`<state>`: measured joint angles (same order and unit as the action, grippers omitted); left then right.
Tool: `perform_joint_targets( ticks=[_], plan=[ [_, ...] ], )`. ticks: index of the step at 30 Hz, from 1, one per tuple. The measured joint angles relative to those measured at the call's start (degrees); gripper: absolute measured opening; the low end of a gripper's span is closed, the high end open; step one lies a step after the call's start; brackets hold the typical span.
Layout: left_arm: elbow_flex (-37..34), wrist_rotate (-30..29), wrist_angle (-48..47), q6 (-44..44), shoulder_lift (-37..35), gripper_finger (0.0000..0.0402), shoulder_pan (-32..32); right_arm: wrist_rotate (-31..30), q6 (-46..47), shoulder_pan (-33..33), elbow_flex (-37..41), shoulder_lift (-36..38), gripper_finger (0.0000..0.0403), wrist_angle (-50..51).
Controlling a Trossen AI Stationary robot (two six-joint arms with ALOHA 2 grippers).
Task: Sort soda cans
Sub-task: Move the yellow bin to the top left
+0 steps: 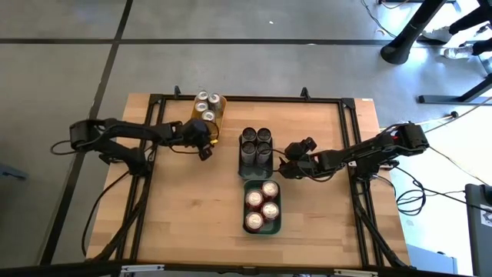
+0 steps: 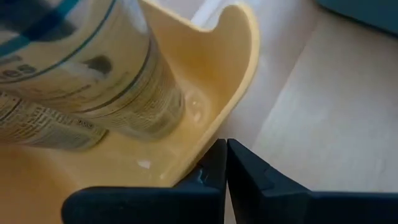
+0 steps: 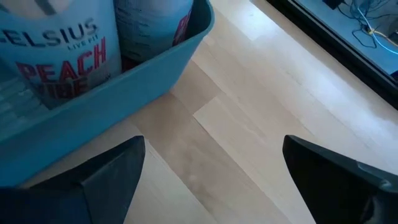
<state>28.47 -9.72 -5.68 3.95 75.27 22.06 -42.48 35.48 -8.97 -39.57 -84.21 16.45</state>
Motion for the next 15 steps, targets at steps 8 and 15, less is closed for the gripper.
perform_joint_targets(
  ticks=[8, 15],
  plan=[
    [0.0, 0.2, 6.5, -3.4, 3.8, 0.0001, 3.3, -0.4, 0.0, 0.0, 0.0, -0.4, 0.0381, -0.1],
    [0.1, 0.4, 7.2, -5.9, 4.7, 0.0002, 5.8, 0.0, 0.0, 0.0, 0.0, -0.4, 0.0381, 0.0]
  ],
)
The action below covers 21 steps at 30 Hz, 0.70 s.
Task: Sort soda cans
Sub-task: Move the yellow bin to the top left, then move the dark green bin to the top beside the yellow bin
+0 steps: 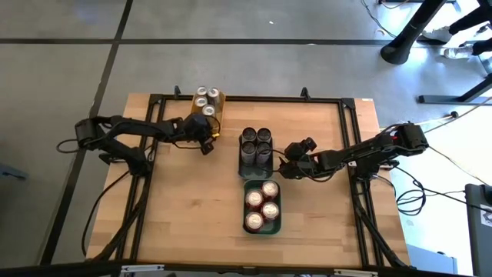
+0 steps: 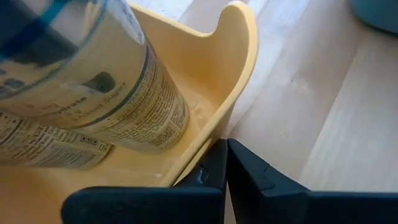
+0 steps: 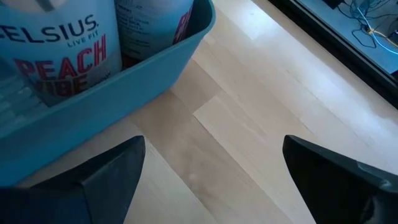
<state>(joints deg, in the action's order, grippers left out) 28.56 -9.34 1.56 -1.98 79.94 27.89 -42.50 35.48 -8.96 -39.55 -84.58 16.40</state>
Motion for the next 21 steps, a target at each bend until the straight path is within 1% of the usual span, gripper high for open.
perform_joint_targets(
  ticks=[5, 11, 15, 18, 21],
  plan=[
    [-0.1, 0.6, 1.0, -0.8, 0.1, 0.0004, 1.1, 0.0, 0.0, 0.0, 0.0, 0.0, 0.0381, 0.0],
    [-0.1, 0.0, 1.9, 0.3, 0.2, 0.0002, 0.3, 0.0, -0.1, 0.0, 0.0, 0.0, 0.0381, 0.2],
    [-0.1, -1.4, 2.0, 1.7, 0.0, 0.0006, -3.1, 0.5, -2.6, 0.0, 0.0, 0.0, 0.0381, 0.4],
    [0.5, -1.3, 1.4, 2.8, -1.0, 0.0005, -6.5, 3.2, -5.3, 0.0, -0.3, 0.5, 0.0381, 0.7],
    [1.6, -1.0, -0.3, 3.6, -3.5, 0.0002, -10.0, 6.0, -8.0, -0.1, -1.8, 1.8, 0.0381, 1.5]
  ],
)
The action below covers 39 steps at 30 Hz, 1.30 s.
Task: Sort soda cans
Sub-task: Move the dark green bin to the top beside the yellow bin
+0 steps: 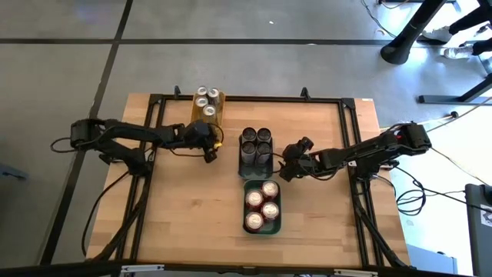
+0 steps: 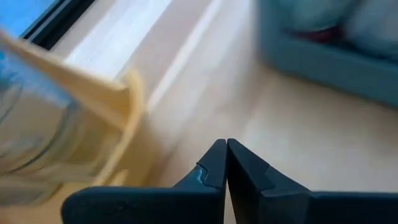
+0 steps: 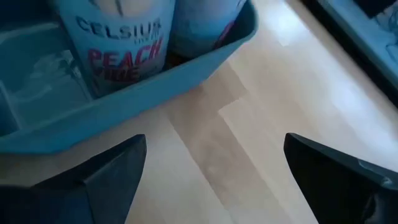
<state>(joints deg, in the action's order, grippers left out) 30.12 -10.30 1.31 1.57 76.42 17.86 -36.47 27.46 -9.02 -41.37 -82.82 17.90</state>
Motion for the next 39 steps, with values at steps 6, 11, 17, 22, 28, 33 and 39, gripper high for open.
perform_joint_targets(
  ticks=[6, 11, 17, 22, 28, 33, 39],
  plan=[
    [0.8, 0.3, -2.7, 4.2, -5.0, 0.0005, -6.3, 2.4, -3.6, 0.1, -3.9, 3.4, 0.0381, 5.9],
    [0.7, 0.5, -3.7, 9.0, -6.1, 0.0001, -12.1, 9.7, -7.4, 0.0, -5.1, 4.0, 0.0381, 6.3],
    [0.7, 0.7, -2.9, 14.2, -5.8, 0.0005, -18.5, 13.8, -10.9, -0.8, -5.1, 3.9, 0.0381, 4.0],
    [0.1, 0.6, -0.1, 16.3, -5.8, 0.0001, -22.1, 13.5, -14.5, -4.8, -5.1, 3.8, 0.0381, 1.4],
    [-1.7, -2.9, -0.4, 19.3, -5.7, 0.0005, -24.1, 8.6, -15.5, -7.1, -3.8, 3.1, 0.0381, -2.5],
    [-1.8, -3.7, 0.2, 19.5, -5.7, 0.0002, -24.6, 8.1, -16.2, -7.1, -1.7, 1.0, 0.0381, -7.5],
    [-1.8, -5.3, 1.1, 18.8, -5.7, 0.0005, -24.4, 7.6, -18.9, -7.0, -1.7, -2.5, 0.0381, -12.1]
  ],
)
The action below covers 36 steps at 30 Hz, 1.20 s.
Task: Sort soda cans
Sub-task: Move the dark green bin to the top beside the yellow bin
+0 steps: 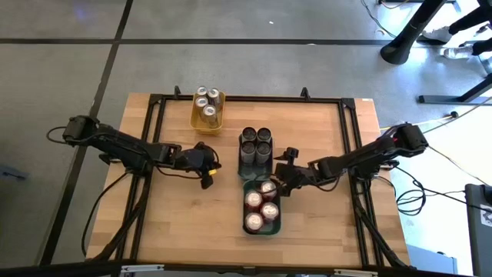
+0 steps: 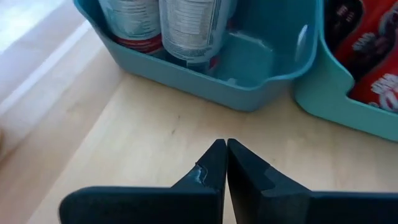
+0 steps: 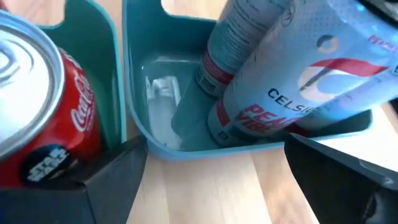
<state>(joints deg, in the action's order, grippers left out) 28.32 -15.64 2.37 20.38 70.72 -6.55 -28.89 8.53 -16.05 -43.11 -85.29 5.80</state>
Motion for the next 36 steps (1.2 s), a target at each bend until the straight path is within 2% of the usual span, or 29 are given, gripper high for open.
perform_joint_targets(
  ticks=[3, 10, 14, 19, 22, 26, 30, 36],
  plan=[
    [0.0, -1.0, 0.1, 0.0, 0.0, 0.0007, 0.3, -2.7, -1.1, 0.6, 0.0, -1.2, 0.0381, -0.4],
    [0.0, -1.5, 0.1, -0.2, 0.0, 0.0007, 0.3, -3.7, -2.0, 4.6, 0.1, -1.2, 0.0381, 0.2],
    [0.0, -1.6, 0.1, -1.0, 0.0, 0.0007, 0.3, -4.5, -5.9, 7.6, 0.1, -1.2, 0.0381, -1.9],
    [0.0, -3.1, 0.1, -1.0, 0.0, 0.0008, 0.3, -2.7, -10.7, 11.8, 0.1, -1.2, 0.0381, -4.7],
    [0.0, -3.1, 0.1, -0.6, 0.0, 0.0008, 0.2, 0.5, -11.8, 13.3, 0.1, -0.9, 0.0381, -4.0],
    [0.0, 0.4, 0.6, 0.2, 0.0, 0.0008, -1.5, 2.7, -11.5, 12.7, 0.0, 0.5, 0.0381, -2.1],
    [0.0, 2.1, 6.8, 0.2, 2.5, 0.0008, -3.9, 3.0, -10.3, 11.6, 0.0, 0.9, 0.0381, -1.9],
    [0.1, 3.7, 18.0, 1.3, 11.2, 0.0004, -5.6, 3.5, -8.3, 11.2, 0.0, 0.9, 0.0381, -1.7]
  ],
)
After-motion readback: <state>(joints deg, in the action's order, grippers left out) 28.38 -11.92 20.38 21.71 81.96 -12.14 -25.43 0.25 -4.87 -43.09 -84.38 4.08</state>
